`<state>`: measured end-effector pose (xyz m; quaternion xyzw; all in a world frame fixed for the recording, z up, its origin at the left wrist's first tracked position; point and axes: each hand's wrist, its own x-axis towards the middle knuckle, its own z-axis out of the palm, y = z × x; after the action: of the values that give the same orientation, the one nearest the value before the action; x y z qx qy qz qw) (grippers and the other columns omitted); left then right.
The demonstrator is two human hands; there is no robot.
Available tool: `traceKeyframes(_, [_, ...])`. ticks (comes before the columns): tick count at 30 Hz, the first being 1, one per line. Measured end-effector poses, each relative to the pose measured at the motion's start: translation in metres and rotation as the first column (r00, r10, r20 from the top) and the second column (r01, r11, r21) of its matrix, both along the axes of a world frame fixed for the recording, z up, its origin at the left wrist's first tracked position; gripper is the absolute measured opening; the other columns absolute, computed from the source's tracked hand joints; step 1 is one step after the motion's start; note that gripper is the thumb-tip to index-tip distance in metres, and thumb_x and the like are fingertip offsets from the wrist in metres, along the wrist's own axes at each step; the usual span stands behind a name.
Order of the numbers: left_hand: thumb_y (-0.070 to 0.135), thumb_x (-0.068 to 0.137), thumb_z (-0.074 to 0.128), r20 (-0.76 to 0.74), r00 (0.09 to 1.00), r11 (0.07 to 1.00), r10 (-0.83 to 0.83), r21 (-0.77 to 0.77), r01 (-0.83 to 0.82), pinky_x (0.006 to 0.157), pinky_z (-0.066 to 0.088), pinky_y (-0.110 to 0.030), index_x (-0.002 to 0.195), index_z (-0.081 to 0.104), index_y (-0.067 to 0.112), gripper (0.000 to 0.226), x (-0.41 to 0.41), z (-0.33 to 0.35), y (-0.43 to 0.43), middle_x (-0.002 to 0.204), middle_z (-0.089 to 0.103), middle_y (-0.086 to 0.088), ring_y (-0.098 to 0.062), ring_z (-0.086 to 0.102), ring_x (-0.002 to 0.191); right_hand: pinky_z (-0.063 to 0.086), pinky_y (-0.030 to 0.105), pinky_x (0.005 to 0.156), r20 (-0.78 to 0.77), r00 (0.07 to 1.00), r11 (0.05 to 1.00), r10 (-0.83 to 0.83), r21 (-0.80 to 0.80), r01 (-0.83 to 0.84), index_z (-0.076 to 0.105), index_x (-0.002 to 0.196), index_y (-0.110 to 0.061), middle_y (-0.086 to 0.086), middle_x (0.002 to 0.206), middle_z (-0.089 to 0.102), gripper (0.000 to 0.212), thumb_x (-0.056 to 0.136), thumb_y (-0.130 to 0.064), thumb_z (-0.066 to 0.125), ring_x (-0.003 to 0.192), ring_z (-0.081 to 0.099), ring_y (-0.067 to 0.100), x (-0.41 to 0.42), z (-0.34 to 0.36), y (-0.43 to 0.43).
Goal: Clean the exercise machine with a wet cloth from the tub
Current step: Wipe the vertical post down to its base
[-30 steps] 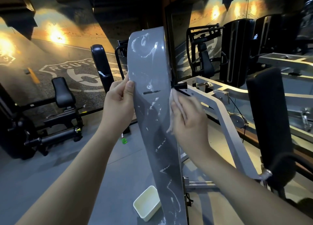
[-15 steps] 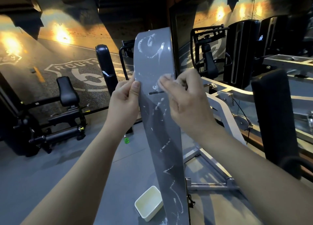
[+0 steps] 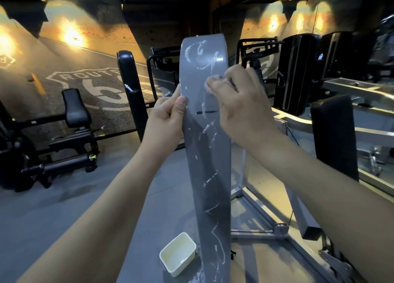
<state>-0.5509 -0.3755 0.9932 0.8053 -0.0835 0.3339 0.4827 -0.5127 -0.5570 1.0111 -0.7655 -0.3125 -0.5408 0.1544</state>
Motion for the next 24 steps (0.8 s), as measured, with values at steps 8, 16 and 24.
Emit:
traceKeyframes(8, [0.045,0.108,0.046,-0.036,0.997,0.996,-0.075,-0.058,0.073,0.108,0.047,-0.039,0.136,0.061,0.045,0.032,0.0,0.0,0.005,0.116,0.058,0.029,-0.005,0.057,0.119,0.041,0.043,0.067,0.031,0.999,0.979,0.026,-0.203,-0.019,0.07,0.12,-0.01,0.012,0.097,0.054,0.04,0.088,0.005,0.051,0.084,0.045,0.03,-0.01,-0.017,-0.01])
traceKeyframes(16, [0.048,0.106,0.048,-0.086,0.987,0.989,-0.135,-0.068,0.129,0.109,0.046,-0.033,0.15,0.049,0.041,0.044,-0.001,0.001,0.013,0.124,0.06,0.01,-0.004,0.057,0.122,0.042,0.042,0.068,0.013,0.999,0.971,0.036,-0.237,-0.032,0.068,0.125,-0.007,0.013,0.1,0.058,0.045,0.084,0.009,0.055,0.085,0.048,0.03,-0.014,-0.025,-0.002])
traceKeyframes(24, [0.032,0.109,0.049,-0.094,0.977,0.961,-0.191,-0.222,0.167,0.077,0.055,-0.016,0.135,0.066,0.034,0.031,-0.016,0.006,0.012,0.118,0.073,0.007,0.001,0.07,0.096,0.04,0.039,0.07,0.005,0.999,0.989,0.037,-0.145,-0.035,0.067,0.12,-0.001,0.015,0.099,0.057,0.038,0.087,0.008,0.05,0.085,0.046,0.029,-0.008,-0.014,0.023])
